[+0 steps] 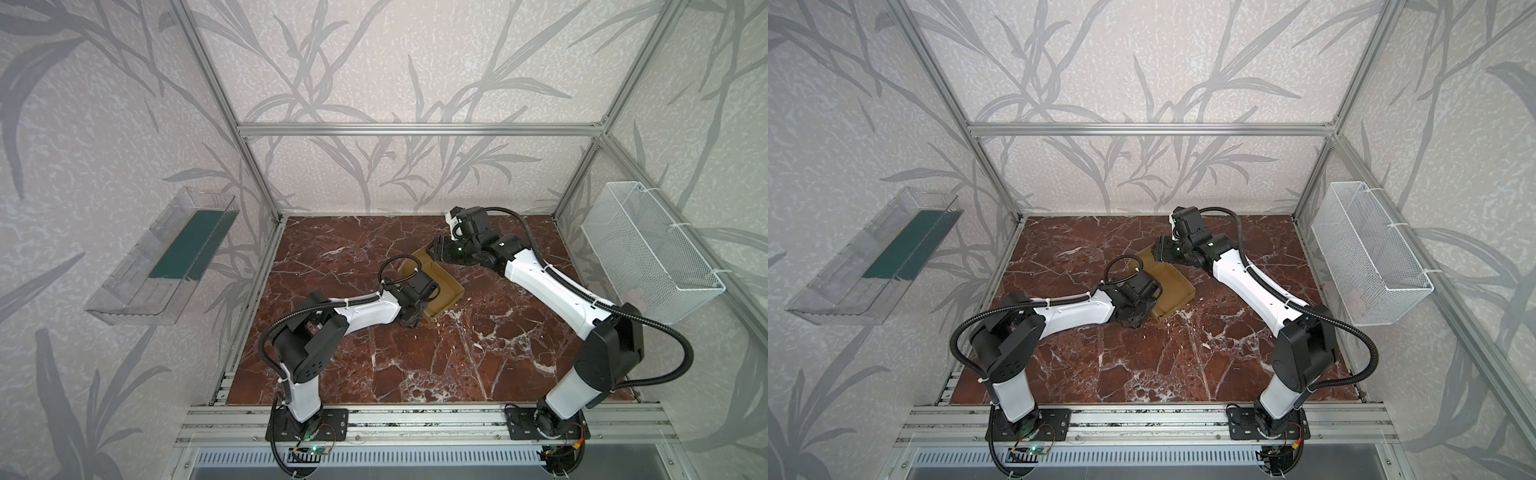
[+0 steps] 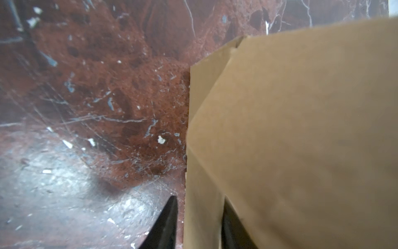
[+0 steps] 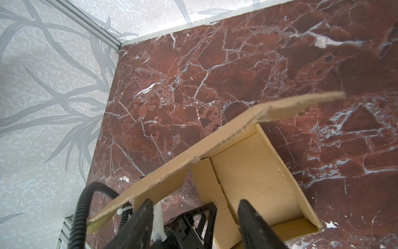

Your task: Fold the paper box

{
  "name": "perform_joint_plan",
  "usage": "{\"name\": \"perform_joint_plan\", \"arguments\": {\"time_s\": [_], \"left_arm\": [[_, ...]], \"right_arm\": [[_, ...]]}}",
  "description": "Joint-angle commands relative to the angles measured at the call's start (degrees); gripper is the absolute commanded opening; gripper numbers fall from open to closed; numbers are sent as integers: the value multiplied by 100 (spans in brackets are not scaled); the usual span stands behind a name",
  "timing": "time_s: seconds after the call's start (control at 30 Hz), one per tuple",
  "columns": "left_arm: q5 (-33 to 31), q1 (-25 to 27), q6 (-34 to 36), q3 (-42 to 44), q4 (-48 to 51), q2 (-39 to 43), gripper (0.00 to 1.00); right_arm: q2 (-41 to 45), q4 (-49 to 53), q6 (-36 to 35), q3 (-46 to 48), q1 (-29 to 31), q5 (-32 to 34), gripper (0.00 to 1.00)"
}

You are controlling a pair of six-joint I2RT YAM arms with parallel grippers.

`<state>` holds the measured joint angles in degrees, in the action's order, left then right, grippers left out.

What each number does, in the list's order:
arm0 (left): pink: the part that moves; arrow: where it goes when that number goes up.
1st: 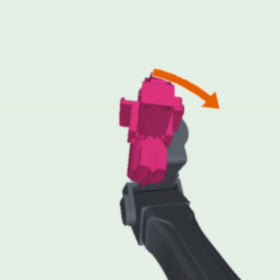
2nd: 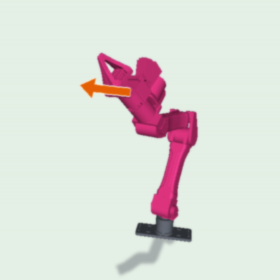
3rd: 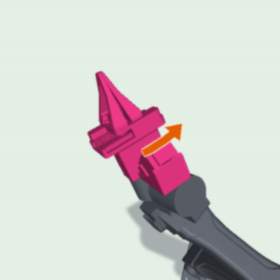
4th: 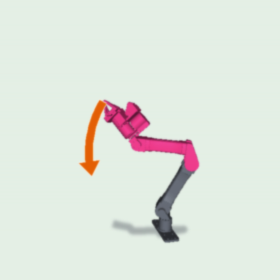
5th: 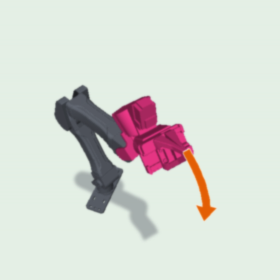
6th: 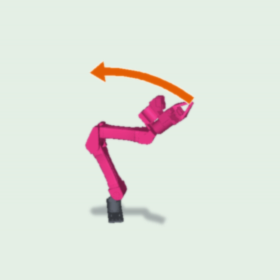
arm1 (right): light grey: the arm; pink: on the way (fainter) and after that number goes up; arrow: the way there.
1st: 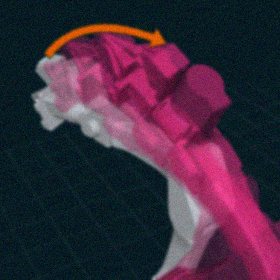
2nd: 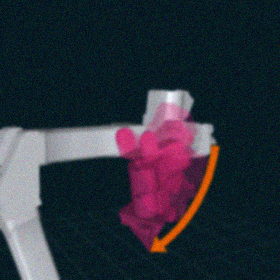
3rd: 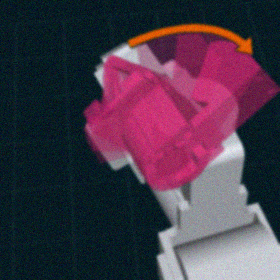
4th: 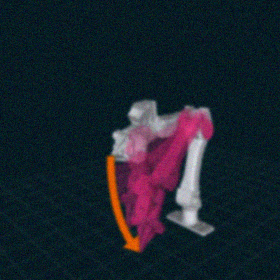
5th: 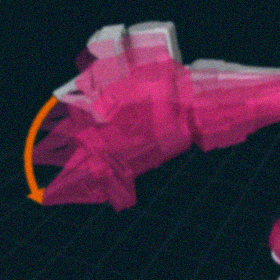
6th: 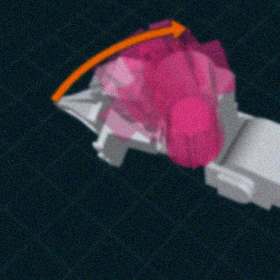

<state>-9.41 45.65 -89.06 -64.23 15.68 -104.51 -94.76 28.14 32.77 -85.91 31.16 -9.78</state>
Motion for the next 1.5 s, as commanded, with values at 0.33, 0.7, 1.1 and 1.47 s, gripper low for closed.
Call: {"name": "perform_joint_plan", "arguments": {"time_s": [0.33,0.7,1.1,1.47], "left_arm": [[192,-151,133,-55,280,-86,18],[359,-275,609,-90,538,7,4],[247,-267,1783,665,82,1302,0],[-602,349,3685,2504,-1196,4352,0]], "right_arm": [[585,-127,71,254,-57,-180,63],[1338,-54,98,499,-58,-235,63],[3698,343,54,1544,-321,205,65],[5026,-488,317,3472,-965,-1286,66]]}}
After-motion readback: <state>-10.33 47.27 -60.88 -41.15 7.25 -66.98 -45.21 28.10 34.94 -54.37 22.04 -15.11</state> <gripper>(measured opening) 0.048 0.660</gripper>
